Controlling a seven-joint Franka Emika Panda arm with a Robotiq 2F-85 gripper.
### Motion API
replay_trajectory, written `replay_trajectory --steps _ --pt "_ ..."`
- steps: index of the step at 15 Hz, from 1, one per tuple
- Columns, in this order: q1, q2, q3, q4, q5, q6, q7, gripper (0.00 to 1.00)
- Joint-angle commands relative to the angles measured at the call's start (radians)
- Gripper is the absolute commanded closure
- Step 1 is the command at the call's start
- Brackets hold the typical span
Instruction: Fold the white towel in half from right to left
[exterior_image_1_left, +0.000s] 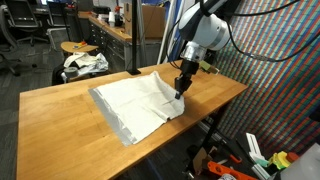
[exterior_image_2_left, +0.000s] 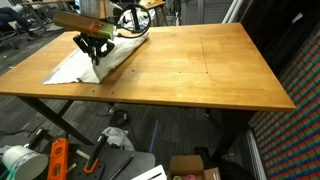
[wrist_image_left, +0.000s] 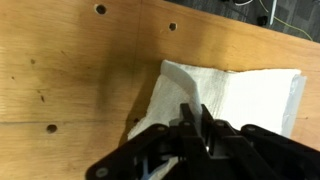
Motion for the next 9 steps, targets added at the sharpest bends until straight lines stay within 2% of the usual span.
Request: replay_trajectory --steps 1,9 --pt "0.030 -0.068 0.016 -0.052 -0.003 0.052 0.035 0.87" --pt "0.097 -0.132 0.049 -0.118 -0.017 0.160 0.097 0.87"
